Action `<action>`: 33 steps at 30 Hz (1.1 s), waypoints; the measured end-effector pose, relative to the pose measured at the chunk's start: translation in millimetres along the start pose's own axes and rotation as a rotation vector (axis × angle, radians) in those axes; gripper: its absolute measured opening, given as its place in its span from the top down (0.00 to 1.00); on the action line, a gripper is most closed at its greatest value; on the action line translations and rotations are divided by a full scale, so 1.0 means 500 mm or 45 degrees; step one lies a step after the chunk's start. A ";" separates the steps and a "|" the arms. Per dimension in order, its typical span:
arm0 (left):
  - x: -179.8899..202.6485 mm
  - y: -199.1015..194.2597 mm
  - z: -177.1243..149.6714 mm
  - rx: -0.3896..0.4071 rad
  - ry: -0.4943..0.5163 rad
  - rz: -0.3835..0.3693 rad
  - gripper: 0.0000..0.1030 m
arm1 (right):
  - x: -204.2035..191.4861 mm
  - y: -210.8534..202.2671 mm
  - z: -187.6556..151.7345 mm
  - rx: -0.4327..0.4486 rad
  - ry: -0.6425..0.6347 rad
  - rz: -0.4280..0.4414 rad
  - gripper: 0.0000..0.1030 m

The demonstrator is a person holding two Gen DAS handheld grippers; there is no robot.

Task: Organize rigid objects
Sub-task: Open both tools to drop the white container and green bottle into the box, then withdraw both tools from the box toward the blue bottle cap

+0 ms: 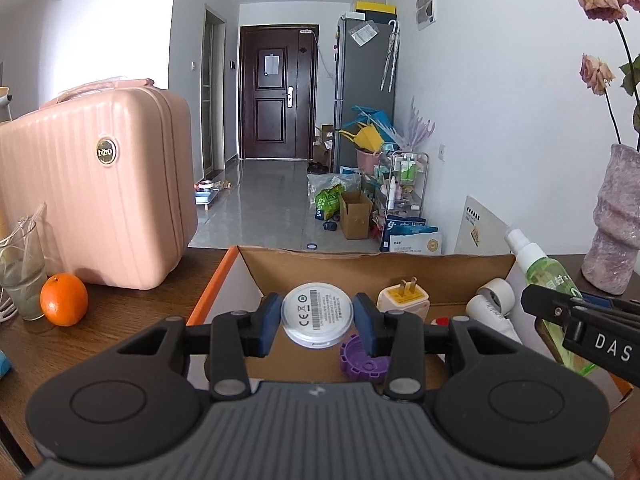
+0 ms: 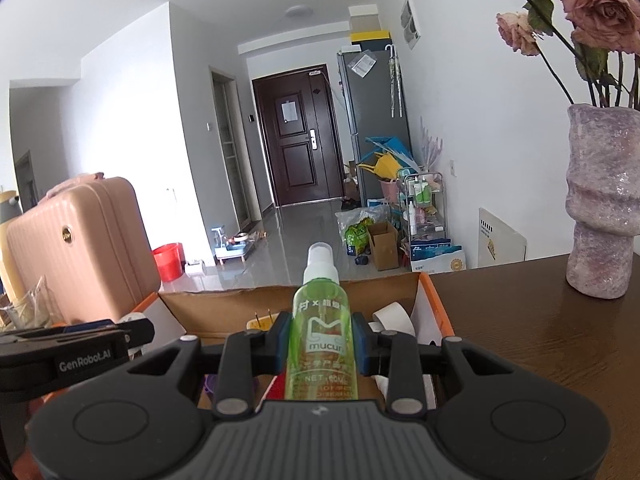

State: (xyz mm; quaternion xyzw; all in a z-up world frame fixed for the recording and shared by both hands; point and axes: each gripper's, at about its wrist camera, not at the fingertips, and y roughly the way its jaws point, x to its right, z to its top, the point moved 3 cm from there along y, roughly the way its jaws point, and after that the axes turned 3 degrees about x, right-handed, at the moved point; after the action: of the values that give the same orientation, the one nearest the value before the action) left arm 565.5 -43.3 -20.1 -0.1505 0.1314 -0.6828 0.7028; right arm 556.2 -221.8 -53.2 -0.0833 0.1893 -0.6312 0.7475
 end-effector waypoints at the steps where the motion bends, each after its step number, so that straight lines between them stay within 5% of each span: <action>1: 0.001 0.002 -0.002 -0.009 0.005 -0.001 0.61 | 0.000 0.000 -0.002 -0.007 -0.004 0.000 0.70; 5: 0.004 0.010 -0.010 -0.036 0.037 0.017 0.54 | -0.001 0.008 -0.007 -0.059 -0.020 0.000 0.70; 6: 0.003 0.010 -0.010 -0.040 0.036 0.024 0.48 | 0.000 0.011 -0.010 -0.084 -0.023 0.002 0.70; 8: -0.002 0.006 -0.008 -0.020 0.027 0.045 0.17 | 0.002 0.013 -0.011 -0.103 -0.038 -0.019 0.64; 11: -0.013 0.000 -0.006 0.011 0.015 0.088 0.01 | 0.005 0.005 -0.006 -0.087 -0.053 -0.054 0.23; 15: -0.024 0.006 -0.007 -0.004 0.006 0.115 0.00 | 0.009 -0.001 -0.002 -0.068 -0.044 -0.077 0.09; 33: -0.026 -0.010 -0.004 0.012 0.002 0.105 0.00 | 0.001 -0.017 0.000 -0.033 -0.051 -0.087 0.00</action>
State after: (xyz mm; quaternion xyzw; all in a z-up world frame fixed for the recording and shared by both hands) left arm 559.9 -30.7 -20.3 -0.1414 0.1349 -0.6539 0.7309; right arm 548.5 -223.7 -50.2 -0.1118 0.1796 -0.6520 0.7281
